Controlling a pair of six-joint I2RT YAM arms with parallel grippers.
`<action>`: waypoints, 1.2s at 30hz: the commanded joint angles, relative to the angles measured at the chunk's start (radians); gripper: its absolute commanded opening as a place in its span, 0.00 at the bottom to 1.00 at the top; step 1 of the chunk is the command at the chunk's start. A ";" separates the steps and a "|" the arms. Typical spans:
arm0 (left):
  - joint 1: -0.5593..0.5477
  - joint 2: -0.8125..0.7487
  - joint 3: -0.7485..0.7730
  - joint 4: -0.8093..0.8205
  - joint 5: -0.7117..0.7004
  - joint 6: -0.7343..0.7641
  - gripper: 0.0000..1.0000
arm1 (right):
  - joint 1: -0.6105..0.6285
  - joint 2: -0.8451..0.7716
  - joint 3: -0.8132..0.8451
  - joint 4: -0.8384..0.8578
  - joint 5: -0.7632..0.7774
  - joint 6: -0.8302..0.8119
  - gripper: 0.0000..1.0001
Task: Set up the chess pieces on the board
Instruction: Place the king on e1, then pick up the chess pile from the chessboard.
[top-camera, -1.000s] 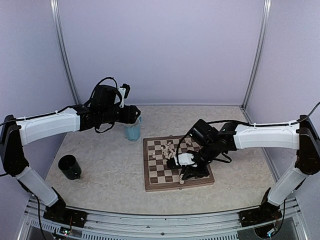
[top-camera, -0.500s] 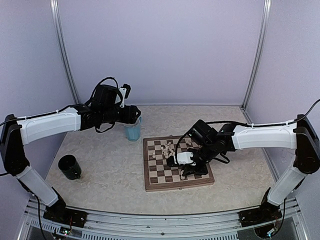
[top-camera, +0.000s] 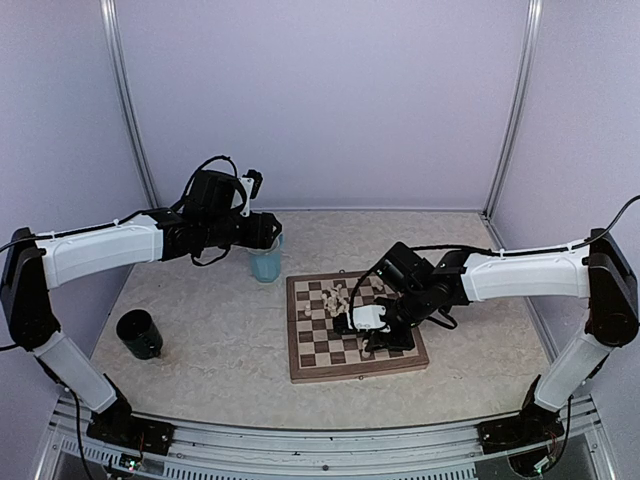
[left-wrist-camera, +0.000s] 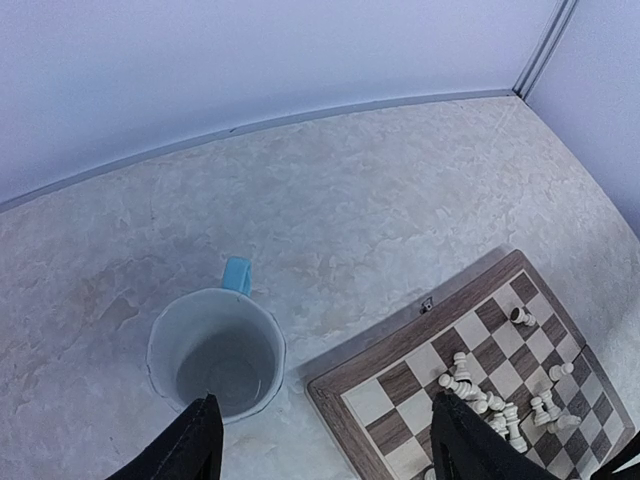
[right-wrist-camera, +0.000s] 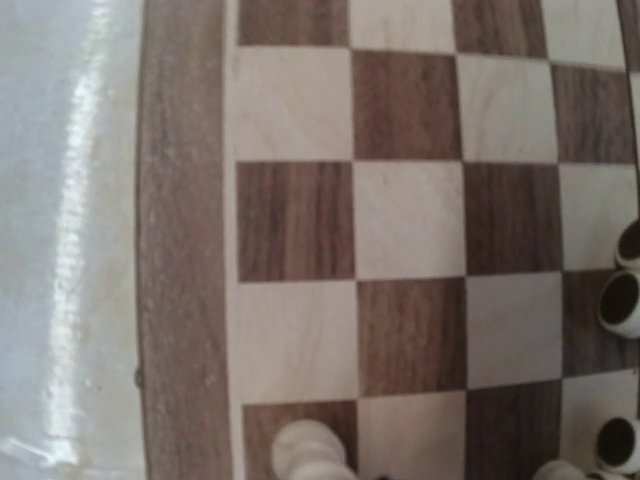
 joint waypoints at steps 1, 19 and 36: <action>0.003 0.008 0.037 -0.007 0.010 0.010 0.71 | 0.002 0.002 -0.020 0.002 0.011 0.012 0.29; -0.006 0.011 0.044 -0.020 0.006 0.020 0.71 | -0.105 -0.049 0.191 -0.159 -0.177 0.015 0.38; -0.129 0.132 0.131 -0.171 0.045 0.137 0.66 | -0.388 0.073 0.175 -0.011 -0.152 0.132 0.28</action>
